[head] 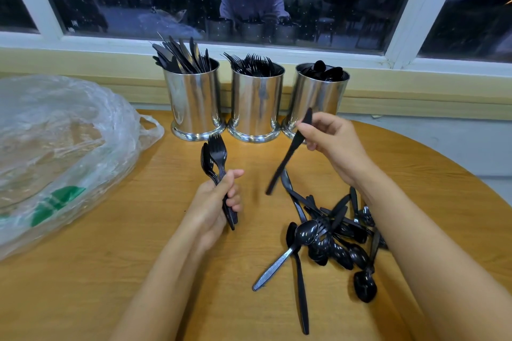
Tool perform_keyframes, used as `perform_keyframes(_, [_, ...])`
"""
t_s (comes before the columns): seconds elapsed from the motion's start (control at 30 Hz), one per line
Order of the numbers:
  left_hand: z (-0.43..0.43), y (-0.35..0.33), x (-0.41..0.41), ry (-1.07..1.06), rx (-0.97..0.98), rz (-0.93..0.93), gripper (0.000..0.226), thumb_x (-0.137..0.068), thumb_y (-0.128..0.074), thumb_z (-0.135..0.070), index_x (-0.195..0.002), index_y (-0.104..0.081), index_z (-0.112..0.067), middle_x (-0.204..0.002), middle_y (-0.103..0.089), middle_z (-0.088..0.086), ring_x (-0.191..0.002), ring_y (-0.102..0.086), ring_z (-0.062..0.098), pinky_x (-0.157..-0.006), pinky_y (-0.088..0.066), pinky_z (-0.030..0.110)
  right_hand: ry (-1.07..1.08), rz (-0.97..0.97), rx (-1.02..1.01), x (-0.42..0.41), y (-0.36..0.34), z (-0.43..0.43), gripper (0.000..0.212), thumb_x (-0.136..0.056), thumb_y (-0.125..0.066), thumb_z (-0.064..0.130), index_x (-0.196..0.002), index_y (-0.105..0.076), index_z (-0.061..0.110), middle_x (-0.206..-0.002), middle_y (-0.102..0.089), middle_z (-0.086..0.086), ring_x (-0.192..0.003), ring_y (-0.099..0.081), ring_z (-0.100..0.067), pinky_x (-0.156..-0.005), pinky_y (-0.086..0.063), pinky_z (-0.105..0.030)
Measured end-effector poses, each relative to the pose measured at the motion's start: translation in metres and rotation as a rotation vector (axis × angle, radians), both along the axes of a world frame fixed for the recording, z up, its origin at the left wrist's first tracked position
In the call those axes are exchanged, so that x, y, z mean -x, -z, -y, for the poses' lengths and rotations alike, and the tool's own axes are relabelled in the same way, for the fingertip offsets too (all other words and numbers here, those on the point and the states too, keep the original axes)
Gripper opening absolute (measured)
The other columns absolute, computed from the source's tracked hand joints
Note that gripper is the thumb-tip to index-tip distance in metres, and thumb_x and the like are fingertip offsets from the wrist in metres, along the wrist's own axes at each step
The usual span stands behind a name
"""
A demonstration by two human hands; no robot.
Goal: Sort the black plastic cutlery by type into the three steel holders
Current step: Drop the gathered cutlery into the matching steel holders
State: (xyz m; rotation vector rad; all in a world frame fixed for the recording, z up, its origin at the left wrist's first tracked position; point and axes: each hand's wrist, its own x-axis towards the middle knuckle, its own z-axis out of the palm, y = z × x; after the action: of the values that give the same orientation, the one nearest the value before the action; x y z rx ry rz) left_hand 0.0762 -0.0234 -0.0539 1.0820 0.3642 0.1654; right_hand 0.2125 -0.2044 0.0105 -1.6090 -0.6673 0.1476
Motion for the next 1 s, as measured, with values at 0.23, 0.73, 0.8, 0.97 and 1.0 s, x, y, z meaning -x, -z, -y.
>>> perform_keyframes(0.23, [0.003,-0.004,0.002,0.089,0.018,0.021,0.025,-0.102,-0.043,-0.018,-0.112,-0.062,-0.004,-0.109,-0.073,0.017,-0.099,-0.072,0.025,-0.084,-0.06,0.036,-0.209,-0.159,0.101,0.011,0.004,-0.03,0.008,-0.091,-0.064,0.015,-0.095,-0.063,0.008,-0.068,-0.056,0.0,-0.056,-0.051,-0.008,-0.054,-0.045,-0.017])
perform_keyframes(0.73, [0.002,0.001,-0.001,0.036,-0.084,-0.018,0.019,-0.102,-0.048,-0.009,-0.114,-0.062,-0.008,-0.073,-0.059,-0.001,-0.059,-0.051,0.009,-0.06,-0.049,0.025,0.042,0.034,0.313,-0.002,0.024,-0.039,0.009,-0.089,-0.068,0.013,-0.097,-0.067,0.011,-0.08,-0.065,-0.001,-0.067,-0.06,-0.006,-0.058,-0.048,-0.016])
perform_keyframes(0.8, [0.0,0.001,-0.002,-0.002,-0.042,-0.025,0.018,-0.102,-0.047,-0.009,-0.112,-0.062,-0.008,-0.075,-0.059,0.0,-0.06,-0.052,0.01,-0.058,-0.05,0.024,0.11,0.054,0.485,-0.008,0.032,-0.028,0.012,-0.087,-0.07,0.014,-0.098,-0.066,0.01,-0.08,-0.062,0.003,-0.073,-0.058,-0.008,-0.061,-0.046,-0.014])
perform_keyframes(0.97, [-0.002,0.002,-0.003,-0.055,-0.011,-0.034,0.018,-0.103,-0.046,-0.009,-0.111,-0.062,-0.01,-0.077,-0.059,0.001,-0.061,-0.053,0.011,-0.059,-0.05,0.025,0.086,0.033,0.845,-0.001,0.051,-0.004,0.021,-0.083,-0.074,0.025,-0.099,-0.061,0.019,-0.083,-0.06,0.007,-0.078,-0.056,-0.005,-0.062,-0.038,-0.013])
perform_keyframes(1.0, [-0.002,0.003,-0.003,-0.058,-0.011,-0.036,0.018,-0.103,-0.046,-0.009,-0.111,-0.062,-0.01,-0.076,-0.059,0.001,-0.061,-0.053,0.011,-0.059,-0.05,0.025,0.078,0.017,0.87,0.002,0.053,-0.002,0.025,-0.081,-0.076,0.027,-0.101,-0.061,0.02,-0.084,-0.062,0.006,-0.077,-0.057,-0.004,-0.063,-0.039,-0.014])
